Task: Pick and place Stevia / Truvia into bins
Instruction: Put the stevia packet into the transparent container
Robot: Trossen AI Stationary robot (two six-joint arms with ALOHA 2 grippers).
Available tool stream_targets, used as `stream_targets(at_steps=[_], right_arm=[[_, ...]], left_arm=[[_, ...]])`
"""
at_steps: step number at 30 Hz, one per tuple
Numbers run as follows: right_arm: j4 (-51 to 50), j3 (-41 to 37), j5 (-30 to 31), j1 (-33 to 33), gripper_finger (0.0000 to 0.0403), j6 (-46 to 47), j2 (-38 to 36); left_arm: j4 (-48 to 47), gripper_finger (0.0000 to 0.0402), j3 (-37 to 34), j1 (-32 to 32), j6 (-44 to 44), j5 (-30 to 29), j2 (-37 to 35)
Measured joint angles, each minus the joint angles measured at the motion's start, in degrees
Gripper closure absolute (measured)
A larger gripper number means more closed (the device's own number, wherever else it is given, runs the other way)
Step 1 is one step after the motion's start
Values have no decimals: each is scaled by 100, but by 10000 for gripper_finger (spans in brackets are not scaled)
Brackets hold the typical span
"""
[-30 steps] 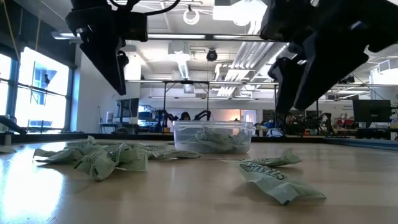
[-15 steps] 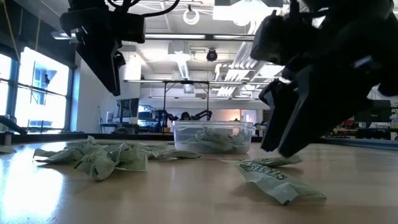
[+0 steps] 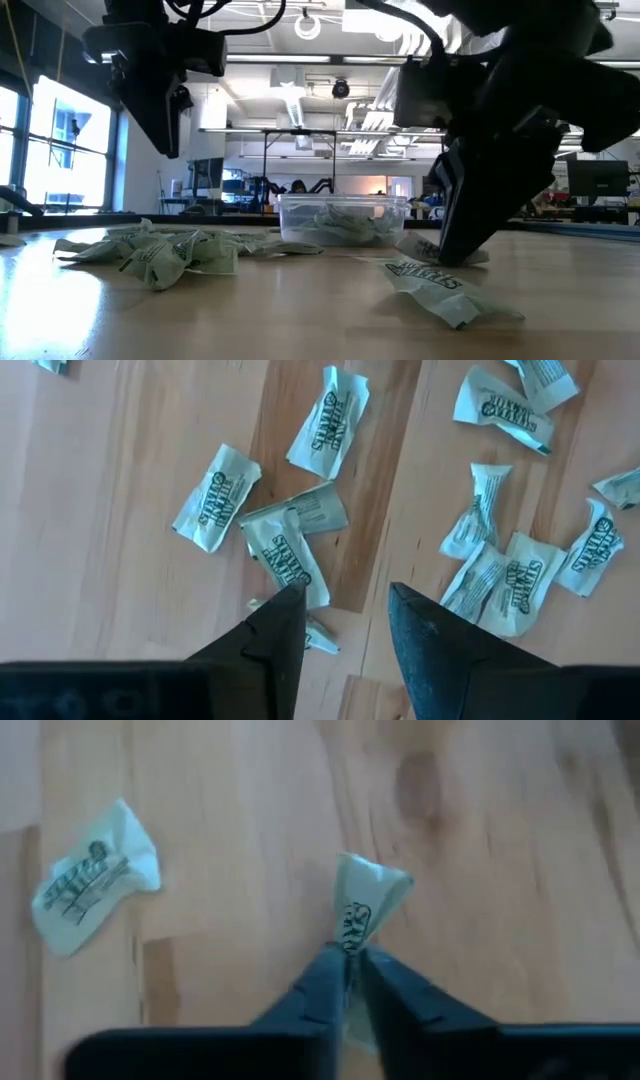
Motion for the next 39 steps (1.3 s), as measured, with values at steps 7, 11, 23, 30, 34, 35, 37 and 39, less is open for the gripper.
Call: stream_targets(at_steps=[7,11,23,30,34,35,37,39], right_arm=[[-1457,940,-465,-632,396,-448,-517],[-1970,1257,280,-1127,391,-1157,-1102],[-1607,1257,-809,-2281,228,-1640,-758],[-1977,1257,-37,-2127,105,-1707,-1158],[-2490,1252,266,-1986,83,-1761,-1288],[-2589,1250,327,-1964,82,-1721,-1312],[-2669,1250,394,-1931,81,-1579,-1345],[-2673,1250,388,-1904,81,-1466,-1350]], left_arm=[[-105,223,0,0,59,-124,-2],[-307,222,0,0,13,-613,-4],[-607,222,-39,360,-600,-857,-6],[166,212,-598,719,-940,-92,-3],[758,166,-769,715,-1112,-10,115],[859,151,-769,715,-1198,11,156],[993,120,-769,716,-1330,35,279],[1069,94,-769,715,-1333,132,377]])
